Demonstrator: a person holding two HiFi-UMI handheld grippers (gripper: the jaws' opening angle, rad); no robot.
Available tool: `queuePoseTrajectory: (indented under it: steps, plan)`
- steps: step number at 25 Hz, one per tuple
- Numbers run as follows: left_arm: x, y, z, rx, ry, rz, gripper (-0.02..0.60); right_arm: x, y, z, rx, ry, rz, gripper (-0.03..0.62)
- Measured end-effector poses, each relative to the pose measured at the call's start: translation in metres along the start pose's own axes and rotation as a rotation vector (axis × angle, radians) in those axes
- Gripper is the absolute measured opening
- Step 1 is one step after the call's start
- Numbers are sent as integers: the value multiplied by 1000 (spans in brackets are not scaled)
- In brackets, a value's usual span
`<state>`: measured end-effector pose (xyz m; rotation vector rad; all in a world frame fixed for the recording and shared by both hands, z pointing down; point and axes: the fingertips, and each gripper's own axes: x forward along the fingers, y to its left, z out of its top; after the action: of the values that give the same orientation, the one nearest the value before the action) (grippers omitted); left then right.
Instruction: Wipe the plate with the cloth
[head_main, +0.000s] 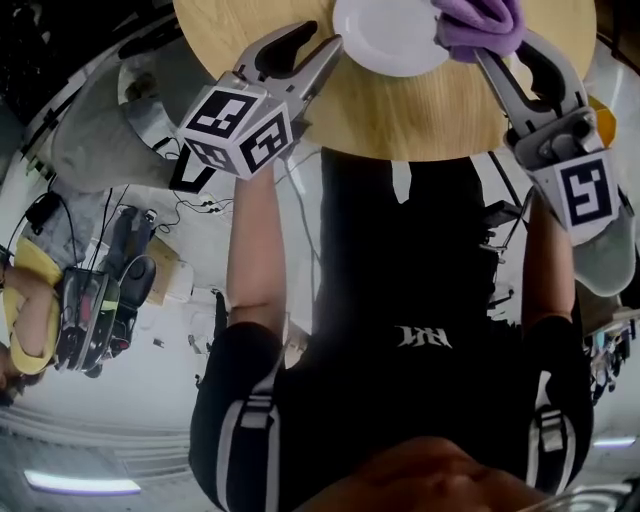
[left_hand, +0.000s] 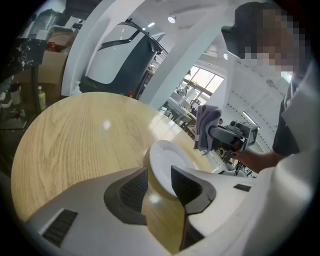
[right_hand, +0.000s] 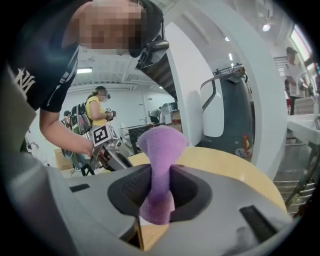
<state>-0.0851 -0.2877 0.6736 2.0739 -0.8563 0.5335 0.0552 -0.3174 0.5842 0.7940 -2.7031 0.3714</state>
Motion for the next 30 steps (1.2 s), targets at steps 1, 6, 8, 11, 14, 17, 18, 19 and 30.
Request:
queuePoseTrajectory:
  steps: [1,6,8,11,14,17,18,19,30]
  plan:
    - [3,-2,-1,1,4,-4,156,0,-1,-1,-6,-2,-2,95]
    - [14,-2,-17,-40,71,35,156,0,8,-6,-6,-20,10,95]
    - [20,-3,-23,-68,104,39,156,3,10,-10,5,-13,13,95]
    - [26,-1,-28,-87,125,52,155,11,15,-12,6,-14,20,95]
    - [28,4,-32,-89,150,73,69,20,19,-13,-2,-13,27,95]
    - [29,8,-37,-84,162,85,64,35,22,-18,25,7,19,95]
    - [29,10,-37,-87,162,86,61,40,22,-19,36,20,18,95]
    - [28,10,-33,-93,160,85,58,45,22,-17,50,39,19,95]
    - [24,3,-9,-122,136,79,44,110,41,-31,266,272,170,94]
